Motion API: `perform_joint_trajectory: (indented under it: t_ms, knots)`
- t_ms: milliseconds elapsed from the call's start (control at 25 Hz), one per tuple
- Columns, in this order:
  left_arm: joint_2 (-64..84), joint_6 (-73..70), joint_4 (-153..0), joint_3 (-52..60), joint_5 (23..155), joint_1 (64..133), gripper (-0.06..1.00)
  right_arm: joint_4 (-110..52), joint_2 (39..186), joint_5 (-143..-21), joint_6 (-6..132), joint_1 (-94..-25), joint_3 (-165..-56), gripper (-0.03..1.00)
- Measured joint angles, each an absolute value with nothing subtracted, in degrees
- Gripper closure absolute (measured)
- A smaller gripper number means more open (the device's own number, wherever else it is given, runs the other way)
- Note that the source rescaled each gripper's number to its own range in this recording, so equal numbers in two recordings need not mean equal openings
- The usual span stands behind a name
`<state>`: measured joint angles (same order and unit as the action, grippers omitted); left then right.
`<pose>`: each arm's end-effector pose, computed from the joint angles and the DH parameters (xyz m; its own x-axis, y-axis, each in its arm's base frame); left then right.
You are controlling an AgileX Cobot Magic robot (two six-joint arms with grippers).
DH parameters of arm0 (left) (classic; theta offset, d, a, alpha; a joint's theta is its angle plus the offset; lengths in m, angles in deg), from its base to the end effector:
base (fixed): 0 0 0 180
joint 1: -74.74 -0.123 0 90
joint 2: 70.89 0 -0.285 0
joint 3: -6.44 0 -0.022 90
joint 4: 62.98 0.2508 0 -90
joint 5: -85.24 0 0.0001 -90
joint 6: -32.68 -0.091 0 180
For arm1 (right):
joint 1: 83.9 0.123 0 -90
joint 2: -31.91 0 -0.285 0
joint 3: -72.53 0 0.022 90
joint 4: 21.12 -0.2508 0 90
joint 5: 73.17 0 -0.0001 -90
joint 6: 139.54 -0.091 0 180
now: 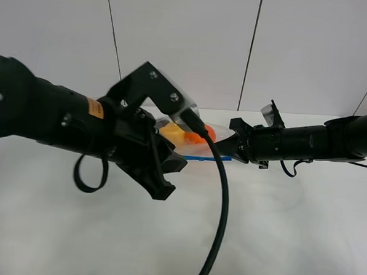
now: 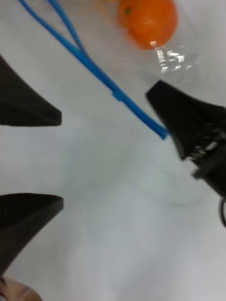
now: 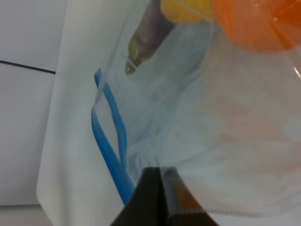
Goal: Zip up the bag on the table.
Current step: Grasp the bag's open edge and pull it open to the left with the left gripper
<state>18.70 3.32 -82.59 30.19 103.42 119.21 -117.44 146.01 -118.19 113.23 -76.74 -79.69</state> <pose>0.2114 -0.2210 0.2699 -0.3164 0.5683 -0.7595 0.8263 0.5585 0.0737 0.3232 0.1051 0.1533 -0.8904 0.2039 -0.4070 -0.2056 0.6176 0.7591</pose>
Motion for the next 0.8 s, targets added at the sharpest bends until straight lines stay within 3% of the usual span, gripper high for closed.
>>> perform_joint_trajectory:
  t_ms: [480, 800]
  knots:
    - [36.25, -5.34, -82.59, 19.97, 97.56, 119.21, -0.05, -117.27, 146.01, -118.19, 113.23, -76.74, -79.69, 0.97]
    - [42.85, -15.7, -82.39, 18.8, 93.49, 119.21, -0.05, -117.22, 146.01, -118.19, 112.39, -76.74, -79.69, 0.97]
